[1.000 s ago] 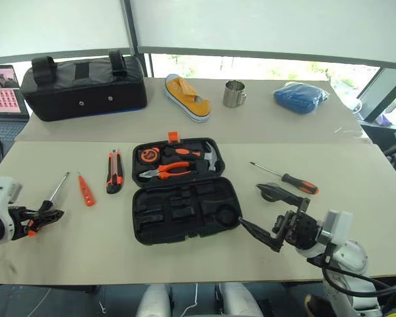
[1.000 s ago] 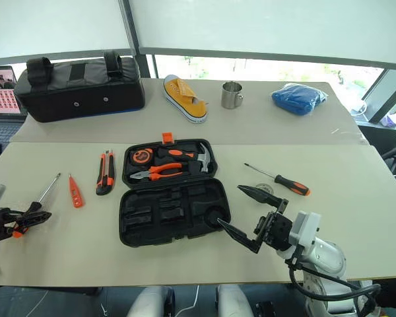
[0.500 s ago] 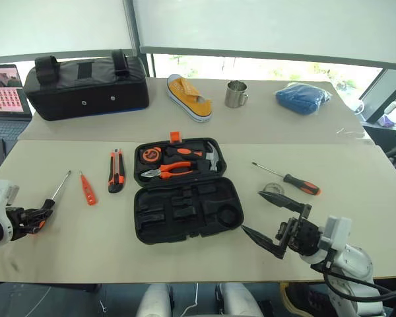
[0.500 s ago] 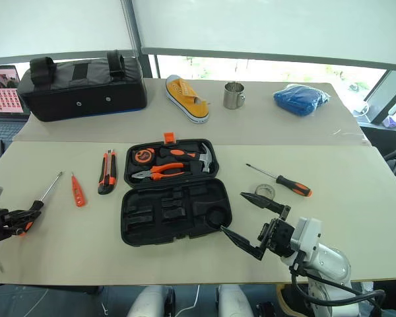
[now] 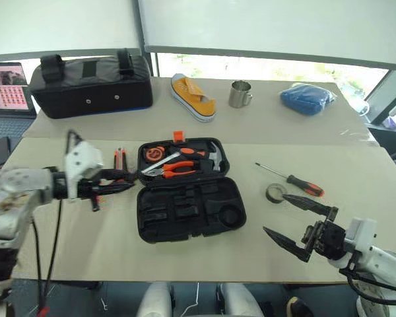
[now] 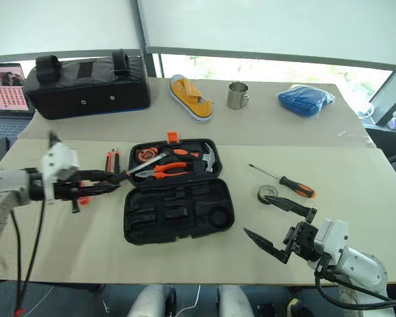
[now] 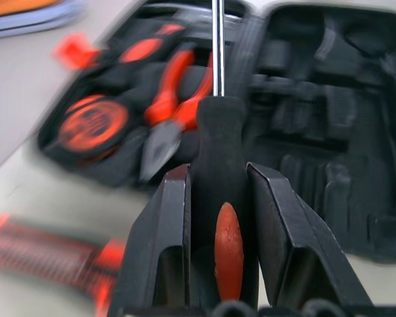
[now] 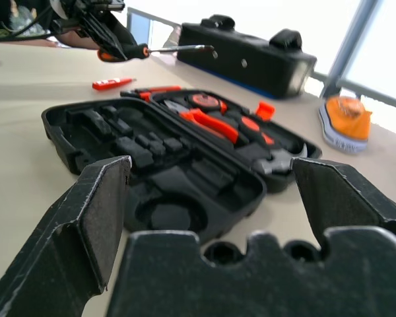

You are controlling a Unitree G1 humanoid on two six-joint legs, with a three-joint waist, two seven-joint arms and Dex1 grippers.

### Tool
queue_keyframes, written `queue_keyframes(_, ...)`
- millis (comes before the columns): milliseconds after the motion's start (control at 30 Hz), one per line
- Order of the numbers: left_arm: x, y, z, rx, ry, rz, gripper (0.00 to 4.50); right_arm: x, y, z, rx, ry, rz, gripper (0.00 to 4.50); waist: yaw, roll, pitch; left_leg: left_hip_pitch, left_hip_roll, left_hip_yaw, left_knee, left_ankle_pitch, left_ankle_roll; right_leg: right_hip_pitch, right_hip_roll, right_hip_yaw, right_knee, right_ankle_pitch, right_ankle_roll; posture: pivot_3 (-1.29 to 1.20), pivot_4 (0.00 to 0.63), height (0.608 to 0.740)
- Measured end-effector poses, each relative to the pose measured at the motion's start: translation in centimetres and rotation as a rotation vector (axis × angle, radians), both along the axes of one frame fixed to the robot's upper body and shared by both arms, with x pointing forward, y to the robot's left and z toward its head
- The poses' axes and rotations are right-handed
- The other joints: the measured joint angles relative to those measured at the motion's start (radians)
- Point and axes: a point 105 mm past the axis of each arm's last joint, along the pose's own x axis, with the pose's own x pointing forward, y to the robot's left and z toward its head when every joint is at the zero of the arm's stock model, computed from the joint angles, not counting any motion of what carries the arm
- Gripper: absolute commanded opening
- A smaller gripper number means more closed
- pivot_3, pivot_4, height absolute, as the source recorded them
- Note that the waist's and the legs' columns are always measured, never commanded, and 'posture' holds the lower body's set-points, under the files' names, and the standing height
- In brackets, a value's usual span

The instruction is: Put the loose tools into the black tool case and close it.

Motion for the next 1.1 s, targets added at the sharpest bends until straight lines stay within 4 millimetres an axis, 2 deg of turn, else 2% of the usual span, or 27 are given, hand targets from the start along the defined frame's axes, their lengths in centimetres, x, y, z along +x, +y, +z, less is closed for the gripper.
queue_keyframes(100,0.3,-3.3,-2.1,0.094,0.03,-0.108,0.82,0.1,0.1,0.9,-0.016,0.001,-0.023,4.5,-0.006,0.0,0.0,0.0,0.0,0.0,0.001,0.0,0.0,0.0,0.0,0.001,0.0,0.0,0.0,0.0,0.15,0.74)
queue_keyframes(233,0.9,-3.6,-4.2,0.176,0.057,-0.112,0.82,0.1,0.3,1.2,-0.011,0.004,-0.04,4.5,-0.013,0.0,0.0,-0.001,0.0,-0.001,0.001,0.0,0.001,-0.001,0.001,0.001,0.0,0.0,0.0,0.0,0.15,0.74)
queue_keyframes(367,1.5,-4.0,-4.5,0.227,0.031,-0.132,0.82,0.2,0.5,1.5,0.012,-0.007,-0.065,4.5,-0.01,0.0,0.0,-0.002,0.0,-0.001,0.004,0.0,0.001,0.0,0.0,0.001,0.0,0.0,0.001,0.0,0.15,0.74)
queue_keyframes(667,1.7,-4.6,-4.3,0.177,0.068,-0.099,0.82,0.0,0.9,1.6,0.032,-0.003,-0.08,4.5,0.002,0.0,0.0,-0.003,0.0,-0.001,0.008,-0.001,0.002,0.0,0.0,0.001,0.0,0.001,0.003,0.0,0.15,0.74)
queue_keyframes(800,1.8,-4.5,-3.9,0.151,0.081,-0.072,0.82,-0.1,0.9,1.4,0.033,0.008,-0.081,4.5,0.001,0.0,0.0,-0.003,0.0,-0.002,0.008,-0.001,0.002,0.0,0.001,0.0,0.0,0.001,0.003,0.0,0.15,0.74)
queue_keyframes(1100,2.3,-3.6,-4.3,0.22,0.054,-0.039,0.82,0.0,1.2,1.3,0.046,0.012,-0.069,4.5,0.001,0.0,0.0,-0.003,0.0,-0.001,0.008,-0.001,0.002,0.0,0.001,0.001,0.0,0.001,0.003,0.0,0.15,0.74)
